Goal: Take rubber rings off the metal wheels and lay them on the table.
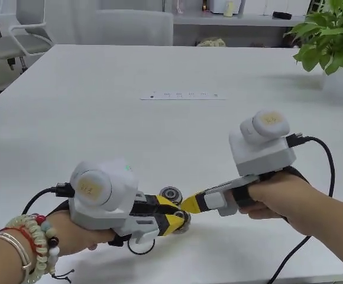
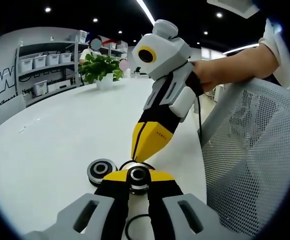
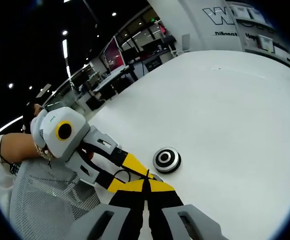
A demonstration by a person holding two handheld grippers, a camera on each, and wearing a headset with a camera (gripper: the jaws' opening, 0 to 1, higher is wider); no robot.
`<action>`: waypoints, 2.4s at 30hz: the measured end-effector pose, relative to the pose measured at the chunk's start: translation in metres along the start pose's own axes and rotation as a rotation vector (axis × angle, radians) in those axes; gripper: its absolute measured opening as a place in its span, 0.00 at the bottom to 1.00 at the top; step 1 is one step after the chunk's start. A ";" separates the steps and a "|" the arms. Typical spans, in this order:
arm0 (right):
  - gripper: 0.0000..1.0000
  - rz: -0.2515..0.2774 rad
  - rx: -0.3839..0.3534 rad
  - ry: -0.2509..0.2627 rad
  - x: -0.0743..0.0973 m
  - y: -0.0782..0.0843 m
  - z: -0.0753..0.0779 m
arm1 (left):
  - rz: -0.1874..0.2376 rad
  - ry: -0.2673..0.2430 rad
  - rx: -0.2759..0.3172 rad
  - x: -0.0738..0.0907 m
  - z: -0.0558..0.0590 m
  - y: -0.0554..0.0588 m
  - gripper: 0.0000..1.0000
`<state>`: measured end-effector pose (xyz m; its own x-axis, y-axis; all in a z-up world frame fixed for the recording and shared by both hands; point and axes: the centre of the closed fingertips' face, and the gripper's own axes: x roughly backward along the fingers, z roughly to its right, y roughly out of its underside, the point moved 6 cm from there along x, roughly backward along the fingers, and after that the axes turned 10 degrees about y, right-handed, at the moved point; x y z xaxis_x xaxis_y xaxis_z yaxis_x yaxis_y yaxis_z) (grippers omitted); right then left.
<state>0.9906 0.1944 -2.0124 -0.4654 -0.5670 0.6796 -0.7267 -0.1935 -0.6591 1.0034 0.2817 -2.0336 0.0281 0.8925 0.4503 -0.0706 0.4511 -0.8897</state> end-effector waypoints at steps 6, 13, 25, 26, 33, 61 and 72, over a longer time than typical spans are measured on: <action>0.00 -0.007 0.006 0.003 -0.001 0.001 0.000 | -0.014 0.005 -0.008 -0.003 0.004 -0.002 0.08; 0.00 -0.010 0.001 0.009 -0.001 0.001 0.001 | -0.024 0.013 -0.013 -0.003 0.003 -0.003 0.08; 0.00 -0.013 -0.008 0.019 -0.001 0.003 0.002 | -0.092 0.044 -0.030 0.001 0.003 -0.006 0.10; 0.00 -0.014 -0.009 0.021 -0.001 0.003 0.002 | -0.094 0.047 -0.029 0.002 0.002 -0.006 0.11; 0.00 -0.005 -0.018 0.029 0.001 0.001 0.006 | -0.061 0.047 -0.015 0.011 -0.001 -0.018 0.23; 0.00 0.068 -0.015 0.048 0.011 -0.014 0.008 | -0.032 0.076 -0.135 0.044 0.013 -0.056 0.57; 0.00 0.095 -0.001 0.024 0.013 -0.023 0.003 | 0.018 -0.004 -0.098 0.088 0.026 -0.074 0.68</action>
<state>1.0034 0.1889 -1.9894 -0.5441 -0.5635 0.6217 -0.6791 -0.1394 -0.7207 0.9848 0.3268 -1.9262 0.0237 0.9004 0.4344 0.0267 0.4338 -0.9006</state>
